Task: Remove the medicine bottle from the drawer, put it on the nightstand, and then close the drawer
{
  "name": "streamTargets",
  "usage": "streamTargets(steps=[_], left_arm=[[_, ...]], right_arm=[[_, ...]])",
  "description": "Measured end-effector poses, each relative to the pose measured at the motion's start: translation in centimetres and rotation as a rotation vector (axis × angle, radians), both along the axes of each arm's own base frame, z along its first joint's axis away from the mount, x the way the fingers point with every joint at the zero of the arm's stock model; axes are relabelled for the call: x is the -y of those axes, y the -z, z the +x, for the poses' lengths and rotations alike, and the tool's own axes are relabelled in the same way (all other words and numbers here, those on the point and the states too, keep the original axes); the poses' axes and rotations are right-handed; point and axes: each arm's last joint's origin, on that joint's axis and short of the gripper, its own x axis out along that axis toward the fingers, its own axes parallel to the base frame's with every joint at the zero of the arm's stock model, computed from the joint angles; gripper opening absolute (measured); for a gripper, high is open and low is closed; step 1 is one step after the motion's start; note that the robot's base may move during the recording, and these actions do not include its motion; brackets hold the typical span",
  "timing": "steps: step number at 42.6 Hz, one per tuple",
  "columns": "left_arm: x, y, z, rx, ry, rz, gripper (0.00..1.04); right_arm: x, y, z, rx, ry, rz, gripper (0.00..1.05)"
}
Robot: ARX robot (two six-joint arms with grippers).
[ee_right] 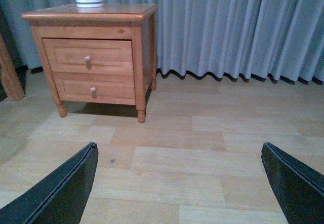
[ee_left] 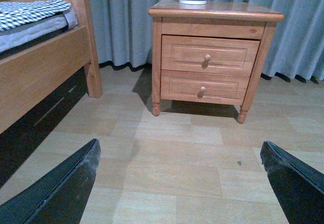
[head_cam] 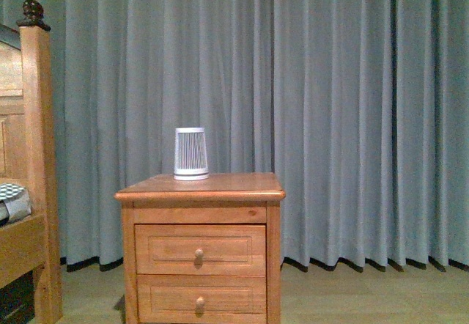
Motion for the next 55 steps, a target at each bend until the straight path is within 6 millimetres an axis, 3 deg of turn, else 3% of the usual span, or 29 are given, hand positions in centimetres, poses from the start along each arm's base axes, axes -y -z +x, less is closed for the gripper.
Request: streamTargets(steps=[55], left_arm=[[0.00, 0.00, 0.00, 0.000, 0.000, 0.000, 0.98]], right_arm=[[0.00, 0.00, 0.00, 0.000, 0.000, 0.000, 0.98]])
